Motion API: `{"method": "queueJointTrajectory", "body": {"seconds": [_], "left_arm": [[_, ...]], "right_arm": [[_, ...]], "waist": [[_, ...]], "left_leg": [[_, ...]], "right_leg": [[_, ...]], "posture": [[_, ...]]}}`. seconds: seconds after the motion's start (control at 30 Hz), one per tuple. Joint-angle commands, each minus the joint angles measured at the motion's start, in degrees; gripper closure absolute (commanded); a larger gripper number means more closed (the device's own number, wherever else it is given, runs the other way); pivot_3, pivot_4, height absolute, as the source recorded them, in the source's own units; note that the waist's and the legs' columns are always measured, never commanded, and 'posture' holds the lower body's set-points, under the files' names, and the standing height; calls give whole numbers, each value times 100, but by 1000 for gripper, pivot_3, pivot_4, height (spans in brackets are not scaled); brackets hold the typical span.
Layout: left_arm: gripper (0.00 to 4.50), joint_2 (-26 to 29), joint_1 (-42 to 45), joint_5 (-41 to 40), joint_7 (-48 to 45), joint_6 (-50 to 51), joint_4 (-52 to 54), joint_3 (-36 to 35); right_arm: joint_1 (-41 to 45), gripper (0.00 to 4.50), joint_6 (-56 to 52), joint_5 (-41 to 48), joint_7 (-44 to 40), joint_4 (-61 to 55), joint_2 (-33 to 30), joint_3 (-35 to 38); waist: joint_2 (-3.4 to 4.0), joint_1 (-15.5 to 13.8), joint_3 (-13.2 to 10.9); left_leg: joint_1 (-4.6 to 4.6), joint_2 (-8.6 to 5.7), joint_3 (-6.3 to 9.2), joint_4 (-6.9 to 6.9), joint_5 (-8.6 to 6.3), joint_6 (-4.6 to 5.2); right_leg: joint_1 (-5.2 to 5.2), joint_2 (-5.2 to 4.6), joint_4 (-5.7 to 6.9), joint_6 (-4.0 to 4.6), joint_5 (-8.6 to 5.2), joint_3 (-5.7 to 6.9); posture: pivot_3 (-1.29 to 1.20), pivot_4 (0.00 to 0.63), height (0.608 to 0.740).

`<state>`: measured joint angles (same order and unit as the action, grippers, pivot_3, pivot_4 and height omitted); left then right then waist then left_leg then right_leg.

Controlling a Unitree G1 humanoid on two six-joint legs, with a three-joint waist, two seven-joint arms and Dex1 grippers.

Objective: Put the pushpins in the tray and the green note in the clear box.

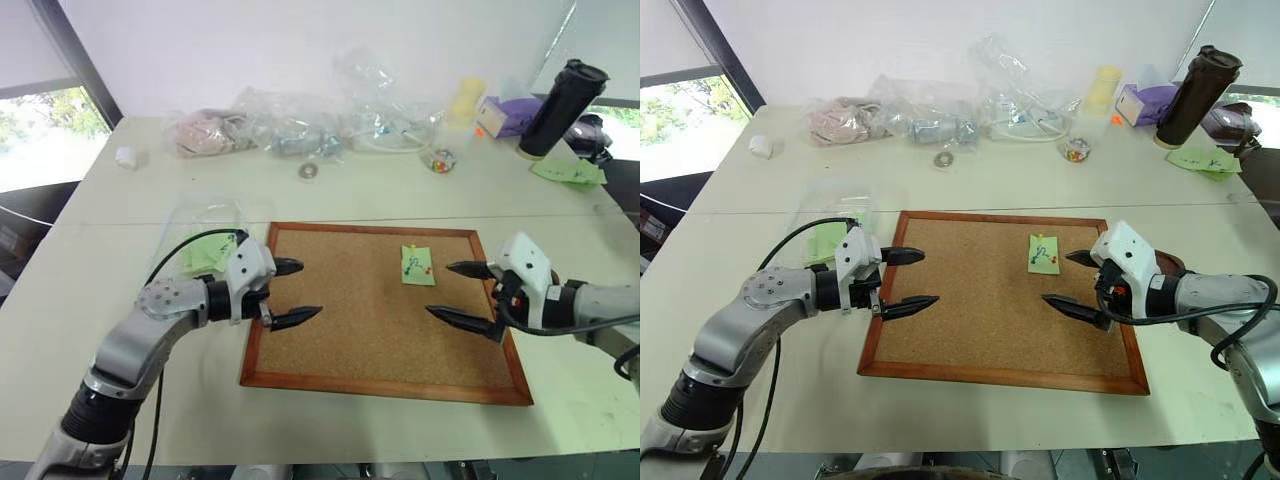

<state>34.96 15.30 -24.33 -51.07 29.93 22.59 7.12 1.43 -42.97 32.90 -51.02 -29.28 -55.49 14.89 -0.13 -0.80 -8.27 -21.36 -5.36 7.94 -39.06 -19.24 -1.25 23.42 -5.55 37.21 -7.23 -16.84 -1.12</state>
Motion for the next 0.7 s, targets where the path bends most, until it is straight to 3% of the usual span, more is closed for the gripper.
{"method": "queueJointTrajectory", "body": {"seconds": [0.03,0.7], "left_arm": [[26,62,79,21,-31,-84,52,-58],[26,-9,49,57,-134,-374,-275,-45]], "right_arm": [[77,0,35,44,-19,-28,-80,187],[92,0,46,6,23,1,-46,173]], "waist": [[0,1,0],[0,-1,0]], "left_leg": [[0,0,0,0,0,0],[0,0,0,0,0,0]], "right_leg": [[0,0,0,0,0,0],[0,0,0,0,0,0]], "posture": [[0,150,740],[0,150,740]]}}
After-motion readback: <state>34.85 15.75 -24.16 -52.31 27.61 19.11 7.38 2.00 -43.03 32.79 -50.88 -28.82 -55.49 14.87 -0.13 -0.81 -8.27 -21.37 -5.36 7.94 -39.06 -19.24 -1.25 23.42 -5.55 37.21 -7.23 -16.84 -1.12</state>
